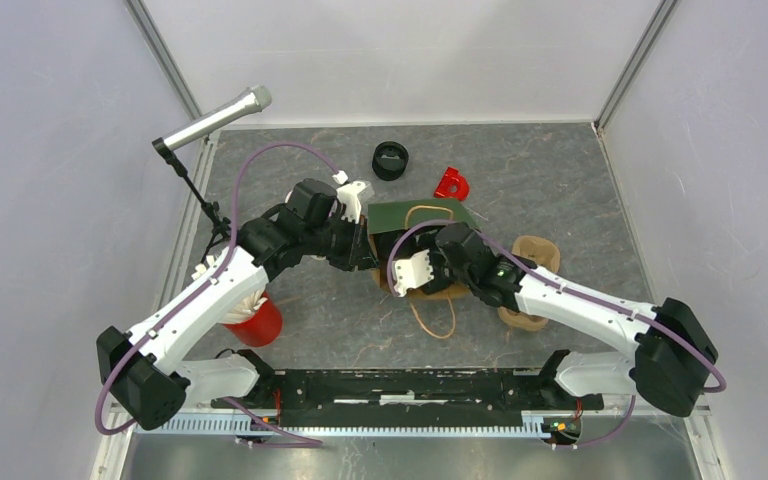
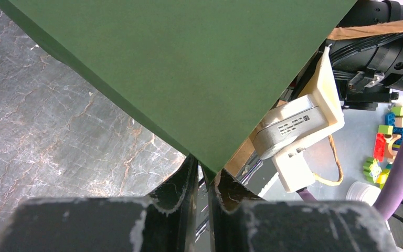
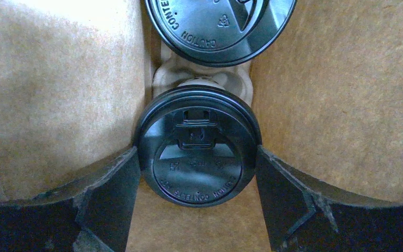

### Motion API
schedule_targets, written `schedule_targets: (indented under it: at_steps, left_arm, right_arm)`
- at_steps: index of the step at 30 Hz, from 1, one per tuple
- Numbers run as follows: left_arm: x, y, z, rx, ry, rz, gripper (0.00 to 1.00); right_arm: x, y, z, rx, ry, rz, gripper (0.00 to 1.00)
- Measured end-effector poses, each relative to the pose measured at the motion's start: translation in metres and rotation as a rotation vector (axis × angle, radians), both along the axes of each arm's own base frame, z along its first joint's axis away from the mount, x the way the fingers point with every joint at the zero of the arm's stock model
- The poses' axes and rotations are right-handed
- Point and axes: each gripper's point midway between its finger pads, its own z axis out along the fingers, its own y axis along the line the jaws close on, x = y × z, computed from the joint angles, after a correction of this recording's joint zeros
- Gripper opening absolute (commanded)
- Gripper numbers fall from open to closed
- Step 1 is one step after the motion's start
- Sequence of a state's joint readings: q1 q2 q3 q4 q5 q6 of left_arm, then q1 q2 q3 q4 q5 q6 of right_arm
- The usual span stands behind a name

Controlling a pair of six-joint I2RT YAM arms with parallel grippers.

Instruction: Pack the takeout coffee

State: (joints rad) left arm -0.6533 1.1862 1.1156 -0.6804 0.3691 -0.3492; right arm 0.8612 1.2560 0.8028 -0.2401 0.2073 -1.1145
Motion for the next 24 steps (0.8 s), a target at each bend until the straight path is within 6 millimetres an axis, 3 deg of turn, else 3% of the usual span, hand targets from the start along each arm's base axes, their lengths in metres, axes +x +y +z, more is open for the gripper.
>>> schedule_targets:
  at_steps: [24]
  left_arm:
    - [0.0001, -0.0014, -0.0016, 0.002, 0.011, -0.005, 0.16]
  right_arm:
    - [0.0099, -0.0041, -0.0086, 0.016, -0.009, -0.024, 0.50]
